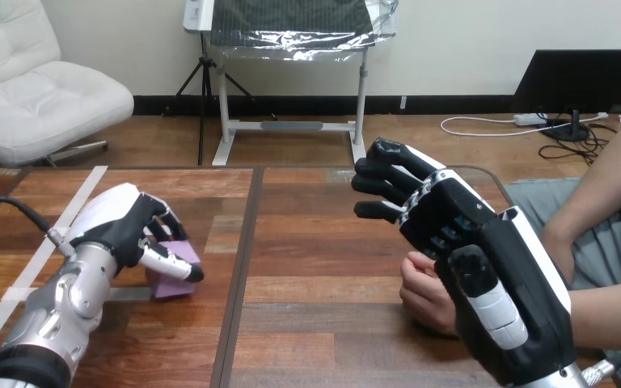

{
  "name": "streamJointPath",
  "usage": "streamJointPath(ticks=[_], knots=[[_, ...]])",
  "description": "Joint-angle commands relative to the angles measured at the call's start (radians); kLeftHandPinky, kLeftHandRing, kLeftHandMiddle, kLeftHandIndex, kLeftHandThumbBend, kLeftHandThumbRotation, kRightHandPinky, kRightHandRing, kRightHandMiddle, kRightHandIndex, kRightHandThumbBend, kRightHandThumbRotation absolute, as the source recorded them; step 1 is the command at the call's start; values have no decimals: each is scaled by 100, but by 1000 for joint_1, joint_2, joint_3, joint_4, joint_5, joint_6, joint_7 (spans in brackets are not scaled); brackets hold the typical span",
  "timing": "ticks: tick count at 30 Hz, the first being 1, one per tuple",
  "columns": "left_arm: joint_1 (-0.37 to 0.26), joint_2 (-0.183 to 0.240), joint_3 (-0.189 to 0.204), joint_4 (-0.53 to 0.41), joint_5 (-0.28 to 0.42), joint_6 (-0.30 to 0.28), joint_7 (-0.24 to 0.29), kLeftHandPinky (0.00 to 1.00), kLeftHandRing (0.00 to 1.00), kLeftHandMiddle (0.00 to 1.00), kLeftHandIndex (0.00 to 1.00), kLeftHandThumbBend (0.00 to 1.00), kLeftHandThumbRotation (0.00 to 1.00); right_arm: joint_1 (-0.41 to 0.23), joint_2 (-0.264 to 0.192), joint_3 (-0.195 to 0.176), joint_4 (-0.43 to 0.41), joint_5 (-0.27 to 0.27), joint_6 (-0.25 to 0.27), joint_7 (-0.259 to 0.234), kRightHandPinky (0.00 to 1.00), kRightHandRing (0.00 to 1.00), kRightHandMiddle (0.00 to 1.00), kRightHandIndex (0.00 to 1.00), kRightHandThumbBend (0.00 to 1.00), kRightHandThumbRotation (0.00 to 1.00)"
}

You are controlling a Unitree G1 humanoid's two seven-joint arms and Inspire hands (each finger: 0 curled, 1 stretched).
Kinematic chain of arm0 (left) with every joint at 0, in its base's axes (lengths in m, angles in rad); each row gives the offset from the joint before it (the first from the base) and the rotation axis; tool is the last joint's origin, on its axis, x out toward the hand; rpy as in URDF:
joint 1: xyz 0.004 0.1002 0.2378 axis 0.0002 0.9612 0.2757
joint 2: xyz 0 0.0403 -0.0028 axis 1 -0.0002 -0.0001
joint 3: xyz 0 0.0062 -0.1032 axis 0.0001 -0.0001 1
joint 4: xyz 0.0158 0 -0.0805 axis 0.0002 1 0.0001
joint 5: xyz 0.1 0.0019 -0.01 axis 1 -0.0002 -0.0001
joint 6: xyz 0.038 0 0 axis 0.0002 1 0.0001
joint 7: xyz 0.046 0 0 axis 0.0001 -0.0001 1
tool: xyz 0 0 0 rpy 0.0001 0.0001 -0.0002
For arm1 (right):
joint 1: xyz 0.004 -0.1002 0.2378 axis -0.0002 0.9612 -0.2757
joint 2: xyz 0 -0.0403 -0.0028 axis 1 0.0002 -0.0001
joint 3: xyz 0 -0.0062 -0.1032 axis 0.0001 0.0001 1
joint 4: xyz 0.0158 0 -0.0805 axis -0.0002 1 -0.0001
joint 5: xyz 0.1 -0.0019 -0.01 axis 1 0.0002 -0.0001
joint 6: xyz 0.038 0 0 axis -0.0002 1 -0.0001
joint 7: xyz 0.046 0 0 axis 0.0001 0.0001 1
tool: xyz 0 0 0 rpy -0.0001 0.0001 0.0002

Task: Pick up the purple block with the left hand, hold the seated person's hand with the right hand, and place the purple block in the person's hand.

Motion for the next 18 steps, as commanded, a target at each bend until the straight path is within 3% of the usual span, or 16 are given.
streamJointPath(ticks=[1, 10, 18], knots=[[-21, 23, 30, -135, -29, -12, -4, 28, 36, 45, 51, 65, 0, -90, -4, -49, 24, -50, -46, -30, 78, 84, 83, 85, 91, 81], [35, 23, 69, -292, -66, 7, -34, 24, 32, 42, 50, 65, 0, -141, -38, -103, 68, -106, -53, -46, 76, 84, 84, 84, 92, 83], [84, 22, 93, -445, -72, 56, -57, 27, 36, 45, 50, 64, 0, -190, -74, -152, 126, -149, -72, -54, 75, 82, 83, 82, 94, 83]])
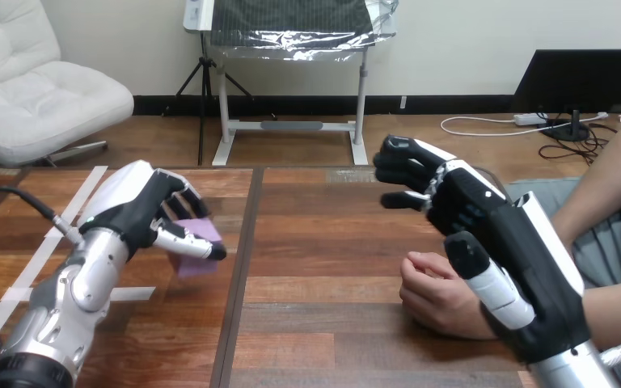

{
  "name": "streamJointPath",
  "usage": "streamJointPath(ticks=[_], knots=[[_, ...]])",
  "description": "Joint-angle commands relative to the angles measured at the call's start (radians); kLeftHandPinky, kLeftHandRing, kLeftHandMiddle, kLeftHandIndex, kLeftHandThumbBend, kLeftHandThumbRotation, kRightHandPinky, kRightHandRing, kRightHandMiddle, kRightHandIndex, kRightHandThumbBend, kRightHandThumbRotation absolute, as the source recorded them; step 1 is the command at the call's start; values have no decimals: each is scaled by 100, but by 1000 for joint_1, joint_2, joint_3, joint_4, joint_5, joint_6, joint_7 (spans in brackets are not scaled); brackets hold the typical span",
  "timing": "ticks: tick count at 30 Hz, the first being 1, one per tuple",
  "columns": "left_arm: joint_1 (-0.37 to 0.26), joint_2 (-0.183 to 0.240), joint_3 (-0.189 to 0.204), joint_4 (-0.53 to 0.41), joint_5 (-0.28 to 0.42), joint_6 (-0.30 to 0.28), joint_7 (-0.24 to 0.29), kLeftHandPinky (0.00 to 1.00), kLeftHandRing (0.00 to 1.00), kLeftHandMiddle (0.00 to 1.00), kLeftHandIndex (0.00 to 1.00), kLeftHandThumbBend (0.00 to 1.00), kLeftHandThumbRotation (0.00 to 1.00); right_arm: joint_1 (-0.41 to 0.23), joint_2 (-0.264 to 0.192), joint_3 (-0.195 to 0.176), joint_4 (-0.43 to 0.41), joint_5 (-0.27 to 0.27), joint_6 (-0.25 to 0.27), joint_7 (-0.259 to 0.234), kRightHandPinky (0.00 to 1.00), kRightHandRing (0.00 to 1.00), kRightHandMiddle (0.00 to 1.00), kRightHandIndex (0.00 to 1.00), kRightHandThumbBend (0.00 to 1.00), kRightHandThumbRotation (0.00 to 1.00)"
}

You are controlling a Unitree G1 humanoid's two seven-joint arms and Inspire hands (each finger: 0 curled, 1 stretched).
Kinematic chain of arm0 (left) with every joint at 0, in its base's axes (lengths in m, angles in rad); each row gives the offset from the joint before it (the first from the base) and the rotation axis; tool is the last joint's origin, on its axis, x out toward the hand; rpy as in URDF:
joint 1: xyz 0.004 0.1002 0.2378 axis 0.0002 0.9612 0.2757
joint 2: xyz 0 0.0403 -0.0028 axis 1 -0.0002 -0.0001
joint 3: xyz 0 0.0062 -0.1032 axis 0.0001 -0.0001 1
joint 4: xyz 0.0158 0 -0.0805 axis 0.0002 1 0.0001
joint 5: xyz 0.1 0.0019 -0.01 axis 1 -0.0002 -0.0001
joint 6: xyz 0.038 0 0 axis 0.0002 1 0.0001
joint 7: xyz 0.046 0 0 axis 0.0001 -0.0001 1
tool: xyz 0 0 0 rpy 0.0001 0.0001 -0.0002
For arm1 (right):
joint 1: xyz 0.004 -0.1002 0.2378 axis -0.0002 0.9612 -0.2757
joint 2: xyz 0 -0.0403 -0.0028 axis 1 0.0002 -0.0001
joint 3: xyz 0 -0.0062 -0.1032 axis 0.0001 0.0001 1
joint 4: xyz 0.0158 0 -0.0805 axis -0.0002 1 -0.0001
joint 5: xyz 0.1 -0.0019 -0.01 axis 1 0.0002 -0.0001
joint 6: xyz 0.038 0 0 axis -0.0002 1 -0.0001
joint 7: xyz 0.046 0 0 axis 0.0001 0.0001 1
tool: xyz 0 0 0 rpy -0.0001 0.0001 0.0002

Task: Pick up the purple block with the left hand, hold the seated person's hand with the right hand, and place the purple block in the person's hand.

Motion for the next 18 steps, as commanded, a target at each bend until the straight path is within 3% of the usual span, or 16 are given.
streamJointPath(ticks=[1, 18], knots=[[11, 21, 53, -217, -30, 41, -11, 28, 36, 45, 50, 64, 0, -119, -46, -68, 59, -24, -49, -19, 76, 82, 83, 82, 94, 82], [103, 12, 100, -458, -44, 71, -29, 23, 30, 42, 49, 65, 0, -203, -144, -135, 183, -65, -74, -18, 79, 85, 86, 84, 94, 77]])
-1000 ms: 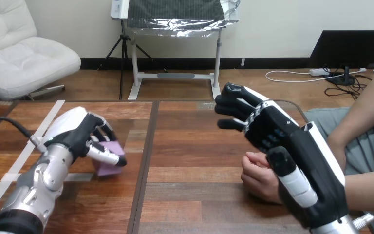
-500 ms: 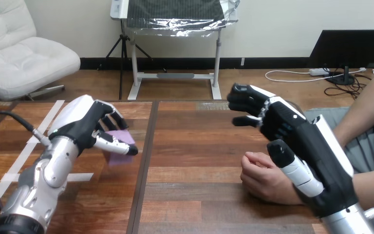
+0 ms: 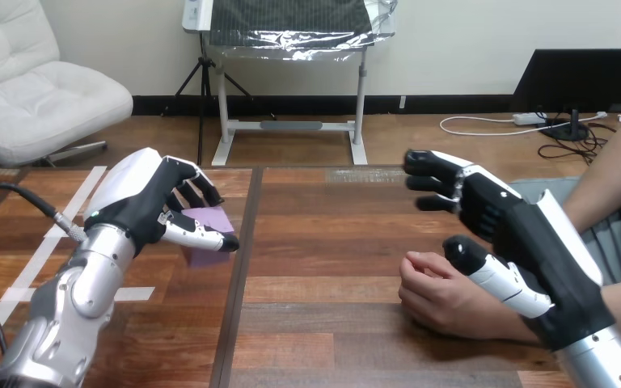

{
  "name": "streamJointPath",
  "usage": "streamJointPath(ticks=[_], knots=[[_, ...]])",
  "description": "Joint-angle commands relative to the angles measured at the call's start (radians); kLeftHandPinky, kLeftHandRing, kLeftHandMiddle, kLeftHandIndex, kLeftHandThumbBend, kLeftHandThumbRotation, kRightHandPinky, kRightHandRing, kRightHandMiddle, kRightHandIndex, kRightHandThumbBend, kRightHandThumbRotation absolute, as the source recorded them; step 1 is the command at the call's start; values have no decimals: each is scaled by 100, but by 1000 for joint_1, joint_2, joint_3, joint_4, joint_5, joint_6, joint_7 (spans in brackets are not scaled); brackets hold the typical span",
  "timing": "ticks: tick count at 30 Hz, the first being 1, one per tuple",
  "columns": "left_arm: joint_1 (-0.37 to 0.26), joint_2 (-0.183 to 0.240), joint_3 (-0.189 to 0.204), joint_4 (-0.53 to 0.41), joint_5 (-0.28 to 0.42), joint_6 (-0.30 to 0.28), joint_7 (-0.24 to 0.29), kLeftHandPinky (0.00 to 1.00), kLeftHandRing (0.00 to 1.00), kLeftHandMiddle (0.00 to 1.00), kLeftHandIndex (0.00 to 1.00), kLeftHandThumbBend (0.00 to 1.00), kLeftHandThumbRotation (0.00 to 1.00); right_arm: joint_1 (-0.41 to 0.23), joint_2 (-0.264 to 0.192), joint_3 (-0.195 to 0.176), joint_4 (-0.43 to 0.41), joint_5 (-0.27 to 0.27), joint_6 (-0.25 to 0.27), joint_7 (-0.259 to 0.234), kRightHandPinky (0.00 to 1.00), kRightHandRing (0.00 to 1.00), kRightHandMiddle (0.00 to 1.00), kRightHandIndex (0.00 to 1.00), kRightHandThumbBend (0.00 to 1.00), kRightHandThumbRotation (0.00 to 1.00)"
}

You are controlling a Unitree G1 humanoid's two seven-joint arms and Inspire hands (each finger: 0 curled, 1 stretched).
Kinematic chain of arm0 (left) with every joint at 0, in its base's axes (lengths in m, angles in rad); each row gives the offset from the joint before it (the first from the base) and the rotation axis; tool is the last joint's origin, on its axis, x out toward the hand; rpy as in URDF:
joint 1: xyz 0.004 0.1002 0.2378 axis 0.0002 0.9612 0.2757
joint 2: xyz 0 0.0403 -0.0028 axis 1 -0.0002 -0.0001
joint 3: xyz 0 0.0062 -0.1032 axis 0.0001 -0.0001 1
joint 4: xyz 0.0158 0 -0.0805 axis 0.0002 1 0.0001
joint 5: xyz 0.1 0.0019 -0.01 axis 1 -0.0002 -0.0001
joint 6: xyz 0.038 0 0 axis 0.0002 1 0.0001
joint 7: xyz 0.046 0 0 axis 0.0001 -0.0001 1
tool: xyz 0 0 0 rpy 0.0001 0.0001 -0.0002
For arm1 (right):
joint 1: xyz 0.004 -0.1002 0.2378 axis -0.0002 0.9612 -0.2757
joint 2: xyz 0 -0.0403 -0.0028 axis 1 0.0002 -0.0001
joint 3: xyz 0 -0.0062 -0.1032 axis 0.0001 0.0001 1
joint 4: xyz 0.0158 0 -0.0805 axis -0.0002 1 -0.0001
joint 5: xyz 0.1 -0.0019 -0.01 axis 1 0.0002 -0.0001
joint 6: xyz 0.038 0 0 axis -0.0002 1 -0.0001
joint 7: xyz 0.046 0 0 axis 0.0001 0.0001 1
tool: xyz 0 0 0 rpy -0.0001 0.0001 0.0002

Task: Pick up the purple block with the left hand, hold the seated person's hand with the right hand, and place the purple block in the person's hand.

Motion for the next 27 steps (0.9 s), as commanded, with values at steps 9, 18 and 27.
streamJointPath(ticks=[9, 18, 27], knots=[[20, 15, 82, -279, -54, 20, -15, 22, 30, 41, 49, 65, 0, -181, -98, -71, 132, -84, -102, -37, 79, 85, 86, 84, 91, 76], [45, 11, 99, -355, -65, 26, -26, 23, 32, 43, 48, 64, 0, -223, -162, -72, 222, -181, -125, -59, 76, 83, 87, 86, 90, 74], [74, 1, 119, -449, -94, 47, -47, 25, 33, 44, 48, 63, 0, -267, -234, -56, 299, -265, -136, -66, 73, 83, 87, 88, 88, 65]])
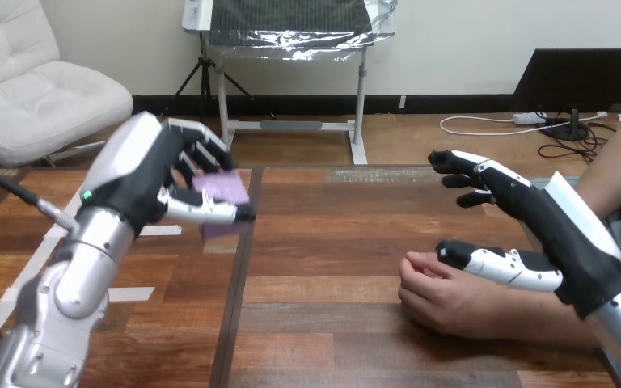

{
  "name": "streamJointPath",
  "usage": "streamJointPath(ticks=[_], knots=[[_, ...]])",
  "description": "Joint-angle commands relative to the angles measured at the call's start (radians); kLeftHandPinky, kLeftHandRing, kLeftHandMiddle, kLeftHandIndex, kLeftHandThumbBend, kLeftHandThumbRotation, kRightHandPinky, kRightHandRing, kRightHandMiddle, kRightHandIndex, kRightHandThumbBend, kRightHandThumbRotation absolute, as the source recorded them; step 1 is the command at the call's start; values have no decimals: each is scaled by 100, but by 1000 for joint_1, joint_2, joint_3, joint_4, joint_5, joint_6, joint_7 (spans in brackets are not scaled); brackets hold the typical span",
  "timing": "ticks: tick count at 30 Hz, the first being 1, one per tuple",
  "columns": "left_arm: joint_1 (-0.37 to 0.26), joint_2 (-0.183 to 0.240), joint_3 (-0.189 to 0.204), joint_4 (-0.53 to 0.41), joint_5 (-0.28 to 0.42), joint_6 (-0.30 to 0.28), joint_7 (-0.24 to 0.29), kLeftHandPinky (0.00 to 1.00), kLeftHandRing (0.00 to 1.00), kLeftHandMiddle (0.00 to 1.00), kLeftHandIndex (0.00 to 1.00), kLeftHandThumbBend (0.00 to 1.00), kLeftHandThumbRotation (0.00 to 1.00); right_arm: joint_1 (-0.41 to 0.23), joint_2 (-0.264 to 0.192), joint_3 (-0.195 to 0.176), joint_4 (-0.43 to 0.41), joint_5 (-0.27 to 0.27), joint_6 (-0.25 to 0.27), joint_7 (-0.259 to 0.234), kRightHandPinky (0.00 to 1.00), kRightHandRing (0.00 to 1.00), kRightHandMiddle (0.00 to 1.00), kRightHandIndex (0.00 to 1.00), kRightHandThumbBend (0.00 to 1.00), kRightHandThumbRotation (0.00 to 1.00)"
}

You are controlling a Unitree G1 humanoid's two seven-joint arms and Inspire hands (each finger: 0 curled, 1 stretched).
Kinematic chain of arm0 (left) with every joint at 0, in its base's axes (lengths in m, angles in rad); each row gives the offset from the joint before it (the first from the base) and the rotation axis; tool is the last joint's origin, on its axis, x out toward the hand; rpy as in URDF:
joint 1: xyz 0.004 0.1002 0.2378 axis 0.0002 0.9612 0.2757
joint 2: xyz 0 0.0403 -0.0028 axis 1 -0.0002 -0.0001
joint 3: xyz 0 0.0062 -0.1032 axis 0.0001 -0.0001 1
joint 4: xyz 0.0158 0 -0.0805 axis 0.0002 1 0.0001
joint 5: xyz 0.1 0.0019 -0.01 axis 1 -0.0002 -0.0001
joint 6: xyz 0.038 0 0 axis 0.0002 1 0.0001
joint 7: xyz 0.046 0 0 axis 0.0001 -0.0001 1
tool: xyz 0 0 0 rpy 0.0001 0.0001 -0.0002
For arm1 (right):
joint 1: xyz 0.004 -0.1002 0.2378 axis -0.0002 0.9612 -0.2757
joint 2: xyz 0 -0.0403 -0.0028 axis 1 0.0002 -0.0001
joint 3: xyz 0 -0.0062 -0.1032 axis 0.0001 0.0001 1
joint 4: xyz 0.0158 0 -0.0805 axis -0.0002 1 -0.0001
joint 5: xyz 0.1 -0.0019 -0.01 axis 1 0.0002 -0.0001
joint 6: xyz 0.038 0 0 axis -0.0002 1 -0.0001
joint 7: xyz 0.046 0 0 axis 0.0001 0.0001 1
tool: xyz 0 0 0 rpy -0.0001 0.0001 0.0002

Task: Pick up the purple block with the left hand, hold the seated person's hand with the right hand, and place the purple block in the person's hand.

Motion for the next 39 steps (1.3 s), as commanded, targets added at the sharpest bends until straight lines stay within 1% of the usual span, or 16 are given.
streamJointPath(ticks=[1, 7, 9, 15, 17, 23, 26, 33, 36, 39], knots=[[-18, 1, 43, -116, -24, 0, -4, 25, 33, 44, 48, 63, 0, -95, -66, -6, 44, -46, -27, -18, 72, 83, 87, 88, 88, 65], [-2, -6, 54, -151, -48, -12, -11, 26, 34, 44, 47, 63, 0, -124, -119, 6, 93, -95, -29, -10, 74, 86, 90, 90, 91, 62], [2, -6, 57, -158, -55, -14, -13, 27, 35, 44, 47, 62, 0, -131, -129, 9, 103, -97, -25, -3, 78, 88, 91, 92, 93, 59], [13, -12, 65, -185, -69, -18, -15, 28, 35, 43, 46, 63, 0, -154, -182, 23, 138, -138, -20, 8, 85, 91, 93, 94, 96, 57], [17, -13, 67, -194, -70, -14, -15, 27, 34, 43, 46, 63, 0, -162, -200, 28, 150, -146, -17, 19, 89, 92, 93, 95, 97, 56], [24, -18, 70, -215, -75, -3, -17, 26, 33, 42, 45, 63, 0, -184, -242, 38, 178, -148, 3, 63, 95, 93, 94, 96, 99, 52], [27, -18, 72, -225, -77, 5, -20, 27, 34, 42, 45, 62, 0, -194, -261, 44, 196, -151, 6, 78, 96, 93, 93, 95, 99, 48], [33, -19, 76, -241, -82, 18, -30, 28, 35, 43, 46, 62, 0, -211, -305, 60, 232, -172, 10, 96, 95, 91, 92, 93, 100, 44], [34, -20, 79, -246, -83, 27, -34, 28, 35, 43, 46, 61, 0, -212, -322, 64, 228, -182, 36, 108, 94, 91, 92, 92, 100, 43], [35, -20, 81, -247, -85, 29, -37, 29, 36, 43, 46, 61, 0, -213, -334, 66, 233, -193, 40, 109, 93, 91, 92, 92, 100, 41]])
